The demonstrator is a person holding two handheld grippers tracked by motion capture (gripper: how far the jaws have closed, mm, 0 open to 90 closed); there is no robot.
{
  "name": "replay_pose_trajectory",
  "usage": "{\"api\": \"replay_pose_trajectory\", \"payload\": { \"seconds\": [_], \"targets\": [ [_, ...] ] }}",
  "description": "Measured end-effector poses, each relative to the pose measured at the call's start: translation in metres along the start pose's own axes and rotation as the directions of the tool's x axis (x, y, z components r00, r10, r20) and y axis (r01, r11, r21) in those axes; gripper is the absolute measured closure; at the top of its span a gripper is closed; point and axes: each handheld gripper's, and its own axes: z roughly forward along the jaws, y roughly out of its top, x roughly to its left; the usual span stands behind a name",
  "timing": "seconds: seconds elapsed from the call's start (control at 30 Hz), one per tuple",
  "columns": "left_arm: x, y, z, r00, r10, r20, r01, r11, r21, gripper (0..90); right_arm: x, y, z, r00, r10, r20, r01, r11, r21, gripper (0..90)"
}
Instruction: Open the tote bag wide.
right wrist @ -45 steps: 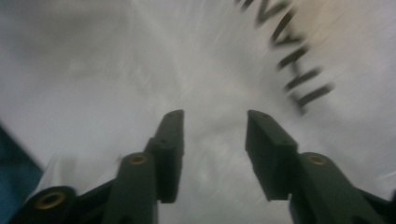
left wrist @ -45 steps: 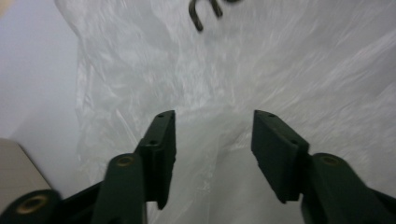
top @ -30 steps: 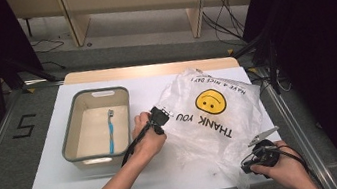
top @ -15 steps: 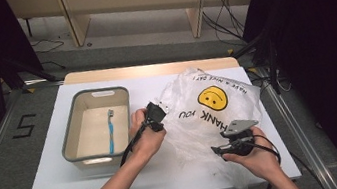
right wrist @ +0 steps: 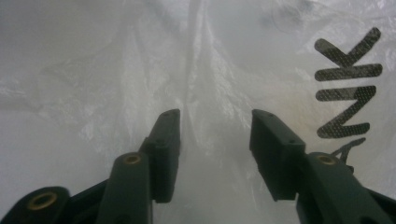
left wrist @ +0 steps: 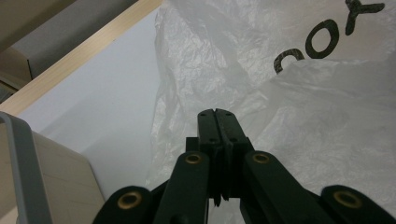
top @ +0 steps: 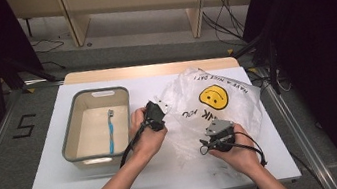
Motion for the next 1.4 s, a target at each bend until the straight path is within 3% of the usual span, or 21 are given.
{"api": "replay_pose_trajectory", "payload": {
  "seconds": [0.13, 0.17, 0.23, 0.37, 0.53, 0.6, 0.73, 0.77, 0.8, 0.83, 1.0, 1.13, 1.27, 1.3, 1.4],
  "targets": [
    [0.0, 0.001, -0.002, 1.0, -0.01, 0.001, 0.01, 0.9998, -0.015, 89.3, 0.001, 0.005, 0.002, 1.0, -0.002, 0.007, 0.002, 1.0, -0.019, 62.0],
    [0.0, 0.001, -0.002, 1.0, -0.009, 0.001, 0.009, 0.9998, -0.016, 89.3, 0.0, 0.006, 0.003, 0.9999, 0.004, 0.012, -0.004, 1.0, -0.025, 70.8],
    [0.001, 0.001, -0.003, 1.0, -0.01, 0.002, 0.01, 0.9997, -0.021, 89.3, -0.002, 0.006, 0.002, 0.9997, 0.022, 0.008, -0.022, 0.999, -0.024, 79.5],
    [0.0, 0.001, -0.004, 1.0, -0.004, 0.004, 0.004, 0.9996, -0.028, 89.3, -0.005, 0.006, 0.0, 0.9991, 0.041, 0.01, -0.04, 0.998, -0.038, 89.8],
    [-0.001, 0.001, -0.007, 0.9999, 0.009, 0.007, -0.009, 0.9983, -0.057, 88.4, -0.015, 0.01, -0.019, 0.9933, 0.1, 0.058, -0.092, 0.988, -0.122, 90.0],
    [-0.001, 0.002, -0.01, 0.9998, 0.016, 0.007, -0.016, 0.9974, -0.07, 83.0, -0.021, 0.015, -0.032, 0.986, 0.131, 0.104, -0.111, 0.977, -0.182, 90.0],
    [-0.004, 0.004, -0.016, 0.9994, 0.034, 0.002, -0.034, 0.9917, -0.124, 75.1, -0.026, 0.019, -0.041, 0.9776, 0.159, 0.139, -0.126, 0.967, -0.22, 90.0],
    [-0.005, 0.004, -0.017, 0.9993, 0.037, 0.001, -0.037, 0.9907, -0.131, 66.4, -0.029, 0.021, -0.044, 0.9731, 0.172, 0.153, -0.133, 0.962, -0.239, 90.0],
    [-0.007, 0.004, -0.018, 0.9994, 0.036, -0.004, -0.036, 0.9898, -0.138, 66.4, -0.029, 0.021, -0.044, 0.9731, 0.172, 0.153, -0.133, 0.962, -0.239, 90.0],
    [-0.01, 0.004, -0.02, 0.9995, 0.033, -0.003, -0.033, 0.9893, -0.142, 59.4, -0.032, 0.022, -0.046, 0.9705, 0.18, 0.16, -0.139, 0.96, -0.242, 90.0],
    [-0.023, 0.011, -0.031, 0.9958, 0.091, 0.012, -0.087, 0.9785, -0.187, 52.9, -0.033, 0.022, -0.046, 0.9687, 0.195, 0.154, -0.154, 0.957, -0.246, 90.0],
    [-0.026, 0.017, -0.023, 0.9917, 0.127, 0.017, -0.122, 0.9743, -0.19, 48.3, -0.031, 0.025, -0.049, 0.972, 0.193, 0.135, -0.154, 0.954, -0.256, 90.0],
    [-0.026, 0.02, -0.009, 0.9885, 0.146, 0.04, -0.136, 0.9738, -0.182, 49.4, -0.03, 0.027, -0.052, 0.9729, 0.191, 0.131, -0.151, 0.952, -0.267, 90.0],
    [-0.026, 0.022, -0.007, 0.9882, 0.148, 0.039, -0.138, 0.9729, -0.185, 56.1, -0.029, 0.028, -0.053, 0.9739, 0.185, 0.132, -0.144, 0.951, -0.274, 90.0],
    [-0.025, 0.025, -0.004, 0.9873, 0.159, 0.003, -0.154, 0.9593, -0.237, 66.7, -0.028, 0.028, -0.054, 0.9754, 0.176, 0.132, -0.134, 0.952, -0.277, 90.0]
  ]
}}
